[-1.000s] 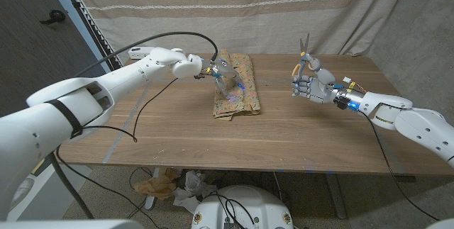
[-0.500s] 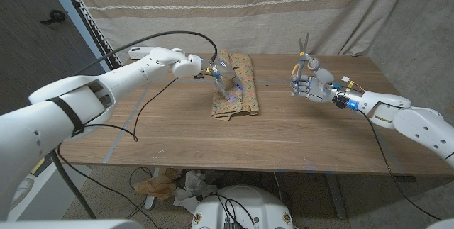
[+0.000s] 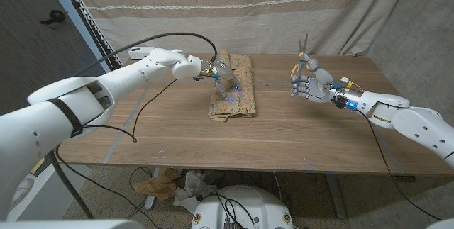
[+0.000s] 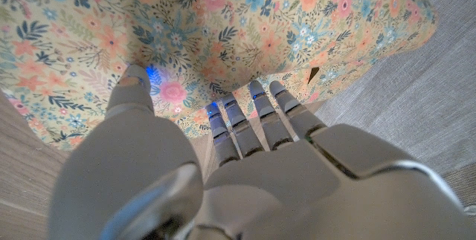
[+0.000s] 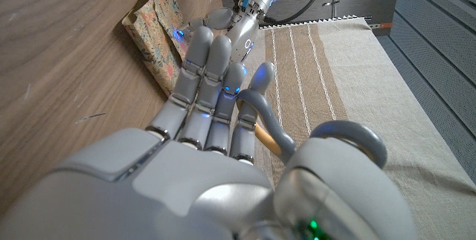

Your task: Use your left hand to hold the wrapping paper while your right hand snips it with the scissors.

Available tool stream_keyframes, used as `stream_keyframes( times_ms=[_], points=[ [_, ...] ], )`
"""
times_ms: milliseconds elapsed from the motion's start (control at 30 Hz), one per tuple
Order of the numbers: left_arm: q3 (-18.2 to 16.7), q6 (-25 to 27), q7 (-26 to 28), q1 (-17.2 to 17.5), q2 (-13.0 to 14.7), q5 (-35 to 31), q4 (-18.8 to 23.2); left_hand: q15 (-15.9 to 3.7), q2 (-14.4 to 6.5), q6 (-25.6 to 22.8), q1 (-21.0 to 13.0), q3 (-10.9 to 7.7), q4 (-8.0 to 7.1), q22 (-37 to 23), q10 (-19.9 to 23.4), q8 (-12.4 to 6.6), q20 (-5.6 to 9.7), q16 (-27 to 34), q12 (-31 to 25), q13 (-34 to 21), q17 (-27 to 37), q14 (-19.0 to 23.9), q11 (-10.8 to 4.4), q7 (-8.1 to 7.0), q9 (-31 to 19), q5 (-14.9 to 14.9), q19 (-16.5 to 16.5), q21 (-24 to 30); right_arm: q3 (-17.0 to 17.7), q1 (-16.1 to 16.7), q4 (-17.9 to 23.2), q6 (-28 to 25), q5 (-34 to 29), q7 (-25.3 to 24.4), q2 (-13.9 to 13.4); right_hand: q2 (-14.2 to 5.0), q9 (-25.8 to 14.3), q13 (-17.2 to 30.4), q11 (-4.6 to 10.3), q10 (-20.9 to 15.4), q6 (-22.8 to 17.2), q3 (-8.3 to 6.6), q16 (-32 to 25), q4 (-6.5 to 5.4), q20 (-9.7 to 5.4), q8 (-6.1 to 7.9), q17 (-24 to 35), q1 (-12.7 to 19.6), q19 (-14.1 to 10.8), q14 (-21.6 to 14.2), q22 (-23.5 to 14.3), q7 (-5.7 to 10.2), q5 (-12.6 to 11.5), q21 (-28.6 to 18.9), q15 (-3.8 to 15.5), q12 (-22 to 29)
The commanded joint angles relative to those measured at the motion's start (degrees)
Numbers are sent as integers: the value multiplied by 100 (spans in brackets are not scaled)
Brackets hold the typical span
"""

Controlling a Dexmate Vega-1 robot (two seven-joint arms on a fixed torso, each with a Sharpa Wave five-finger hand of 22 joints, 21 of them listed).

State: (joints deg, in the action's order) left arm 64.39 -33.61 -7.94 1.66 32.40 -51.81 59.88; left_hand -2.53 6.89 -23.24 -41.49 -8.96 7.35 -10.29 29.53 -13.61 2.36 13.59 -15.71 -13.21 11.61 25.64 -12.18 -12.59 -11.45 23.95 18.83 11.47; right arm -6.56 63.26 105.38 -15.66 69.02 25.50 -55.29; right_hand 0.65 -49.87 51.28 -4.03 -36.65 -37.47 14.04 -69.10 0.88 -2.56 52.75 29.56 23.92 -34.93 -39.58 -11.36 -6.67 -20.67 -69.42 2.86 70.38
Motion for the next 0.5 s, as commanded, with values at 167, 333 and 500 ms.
stream_keyframes(
  times_ms=[167,333,500],
  points=[
    [52,23,-149,1,-24,-100,-1,-1007,-57,11,-37,25,-2,-19,110,26,67,60,-49,-37,34,105,-8,-7,-20,39,77,48,1,34,51,-26,28,-64,-29,-58,-16,-27,-47,-92,-252,-5,-46,48,-9,-17,4,55,-43,97,1,-308,28,15,246,39],
    [125,9,-227,-40,-93,-128,-86,-1002,-77,105,-85,20,11,-23,130,79,37,96,-59,-69,61,223,-13,-6,-20,45,107,56,28,80,78,-18,34,-99,-41,-59,-18,-8,-41,-88,-266,-6,-58,55,-6,-11,8,56,-45,96,-3,-320,32,15,247,60],
    [162,51,-219,-15,-112,-137,-107,-1016,-147,45,-295,-26,69,-29,393,66,14,177,-202,-208,110,577,-18,-5,-48,75,189,69,35,91,95,-30,34,-142,-47,-63,-24,-23,-33,-92,-256,-10,-55,62,-3,-12,-4,62,-41,99,-10,-313,35,14,242,60]
  ],
)
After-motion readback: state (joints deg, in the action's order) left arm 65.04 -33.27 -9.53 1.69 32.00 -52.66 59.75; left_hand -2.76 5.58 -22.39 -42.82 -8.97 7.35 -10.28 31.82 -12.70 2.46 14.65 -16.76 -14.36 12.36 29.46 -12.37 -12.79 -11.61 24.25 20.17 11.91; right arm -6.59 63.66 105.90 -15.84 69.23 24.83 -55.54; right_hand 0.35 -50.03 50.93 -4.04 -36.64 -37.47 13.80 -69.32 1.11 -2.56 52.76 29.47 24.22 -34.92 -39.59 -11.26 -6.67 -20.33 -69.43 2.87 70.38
